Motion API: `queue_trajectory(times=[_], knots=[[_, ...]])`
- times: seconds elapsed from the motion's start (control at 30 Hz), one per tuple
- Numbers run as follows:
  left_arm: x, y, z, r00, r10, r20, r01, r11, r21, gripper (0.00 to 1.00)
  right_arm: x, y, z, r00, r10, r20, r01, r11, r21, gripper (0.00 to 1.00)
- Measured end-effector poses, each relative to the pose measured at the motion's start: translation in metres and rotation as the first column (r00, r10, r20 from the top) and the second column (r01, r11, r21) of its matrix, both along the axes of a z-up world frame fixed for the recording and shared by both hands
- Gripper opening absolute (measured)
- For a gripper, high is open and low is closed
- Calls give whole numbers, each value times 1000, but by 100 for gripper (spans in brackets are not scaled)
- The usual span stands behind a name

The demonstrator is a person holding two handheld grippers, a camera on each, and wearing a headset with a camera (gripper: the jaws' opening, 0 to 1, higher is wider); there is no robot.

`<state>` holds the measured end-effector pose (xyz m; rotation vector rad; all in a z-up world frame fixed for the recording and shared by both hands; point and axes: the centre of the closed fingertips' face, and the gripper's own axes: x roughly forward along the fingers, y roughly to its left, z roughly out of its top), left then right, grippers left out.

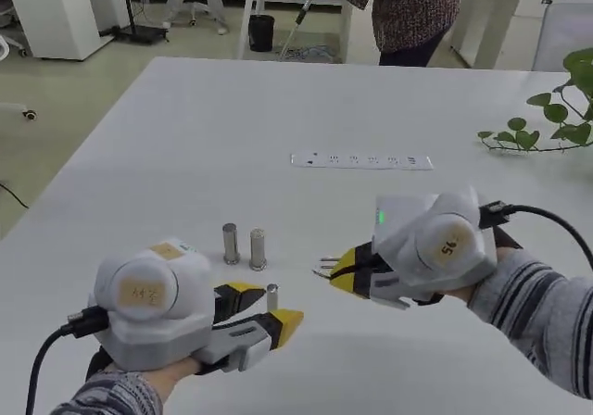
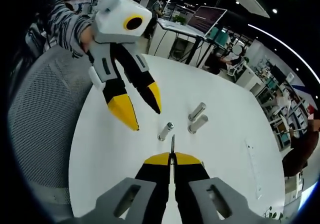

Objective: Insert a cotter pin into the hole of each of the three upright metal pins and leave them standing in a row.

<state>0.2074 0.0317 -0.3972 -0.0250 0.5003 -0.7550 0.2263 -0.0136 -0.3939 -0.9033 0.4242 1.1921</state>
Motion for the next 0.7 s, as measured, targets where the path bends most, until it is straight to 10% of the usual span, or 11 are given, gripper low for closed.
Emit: queue_trajectory(times=[0.7], knots=[[-7,-11,-1,989,4,-144,-25,989,-142,7,-32,20,-10,993,112,26,-111,993,-39,0]])
